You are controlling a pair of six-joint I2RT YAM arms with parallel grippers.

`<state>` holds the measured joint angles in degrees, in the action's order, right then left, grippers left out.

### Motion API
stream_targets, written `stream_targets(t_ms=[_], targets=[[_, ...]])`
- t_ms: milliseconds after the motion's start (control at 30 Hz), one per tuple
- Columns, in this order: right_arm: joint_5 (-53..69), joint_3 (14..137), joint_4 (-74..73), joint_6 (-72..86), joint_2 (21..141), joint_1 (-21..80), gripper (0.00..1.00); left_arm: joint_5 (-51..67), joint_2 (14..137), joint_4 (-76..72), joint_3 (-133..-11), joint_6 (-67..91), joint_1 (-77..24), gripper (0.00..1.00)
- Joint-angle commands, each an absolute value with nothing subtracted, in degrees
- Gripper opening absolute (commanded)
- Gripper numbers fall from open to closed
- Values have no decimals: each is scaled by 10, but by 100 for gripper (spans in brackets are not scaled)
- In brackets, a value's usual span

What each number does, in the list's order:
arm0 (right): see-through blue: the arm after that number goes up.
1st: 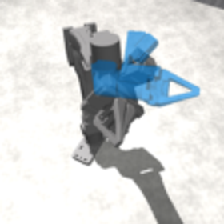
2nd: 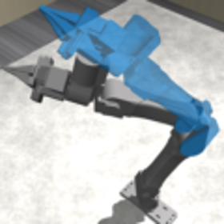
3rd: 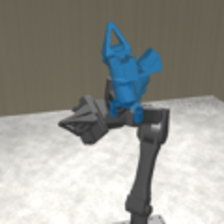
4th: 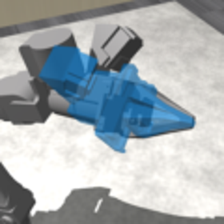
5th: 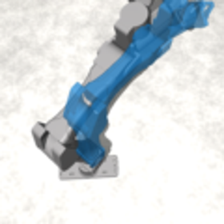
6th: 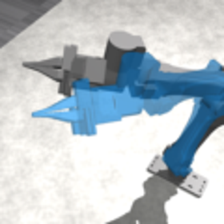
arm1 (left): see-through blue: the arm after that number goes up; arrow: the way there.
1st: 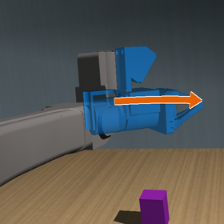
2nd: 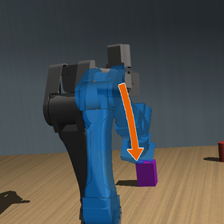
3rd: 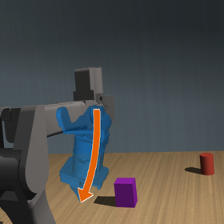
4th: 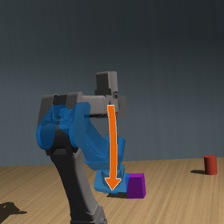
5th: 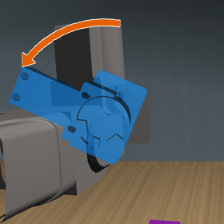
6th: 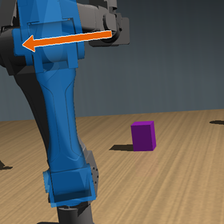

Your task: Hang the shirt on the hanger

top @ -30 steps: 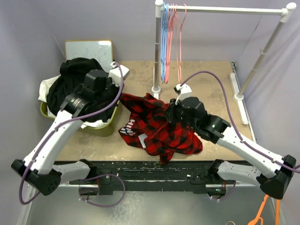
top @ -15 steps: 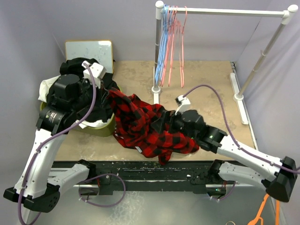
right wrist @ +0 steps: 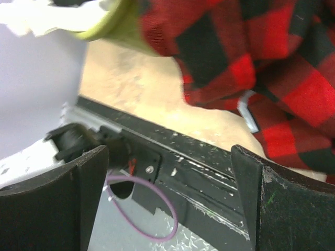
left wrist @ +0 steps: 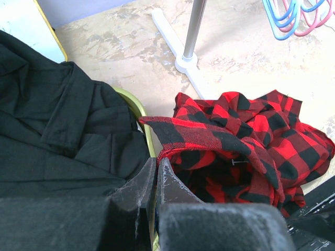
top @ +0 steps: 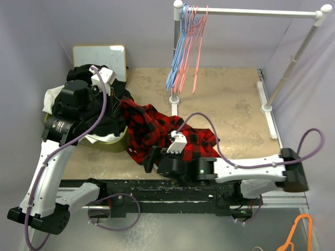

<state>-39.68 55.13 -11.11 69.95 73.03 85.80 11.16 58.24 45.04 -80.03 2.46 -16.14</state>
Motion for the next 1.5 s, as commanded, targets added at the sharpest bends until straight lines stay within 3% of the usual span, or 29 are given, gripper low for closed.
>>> stream_targets(t_ms=[0, 67, 233, 633, 700, 733, 833, 967, 1133, 1333, 1467], targets=[[-475, 661, -324, 892, 830, 859, 100, 122, 570, 411, -806, 37, -155, 0], [-486, 678, -325, 884, 856, 856, 97, 126, 567, 410, -802, 37, -155, 0], [-485, 654, -259, 860, 857, 833, 77, 132, 565, 410, -800, 38, -151, 0], [-473, 676, -245, 813, 894, 784, 69, 144, 567, 413, -808, 36, -149, 0], [-469, 680, -243, 813, 904, 782, 59, 145, 566, 414, -807, 36, -149, 0], [-467, 681, -239, 810, 907, 781, 48, 147, 566, 413, -807, 36, -149, 0], [-463, 688, -249, 805, 906, 781, 2, 148, 564, 415, -805, 33, -149, 0], [-501, 724, -261, 712, 846, 791, 0, 149, 563, 433, -827, 17, -149, 0], [-431, 908, -225, 455, 821, 753, 0, 86, 584, 475, -934, -6, -149, 0], [-300, 1292, -312, 276, 987, 637, 0, -83, 637, 482, -1121, -13, -149, 0], [-205, 1569, -375, 239, 1119, 573, 0, -102, 679, 496, -1302, -3, -148, 0]])
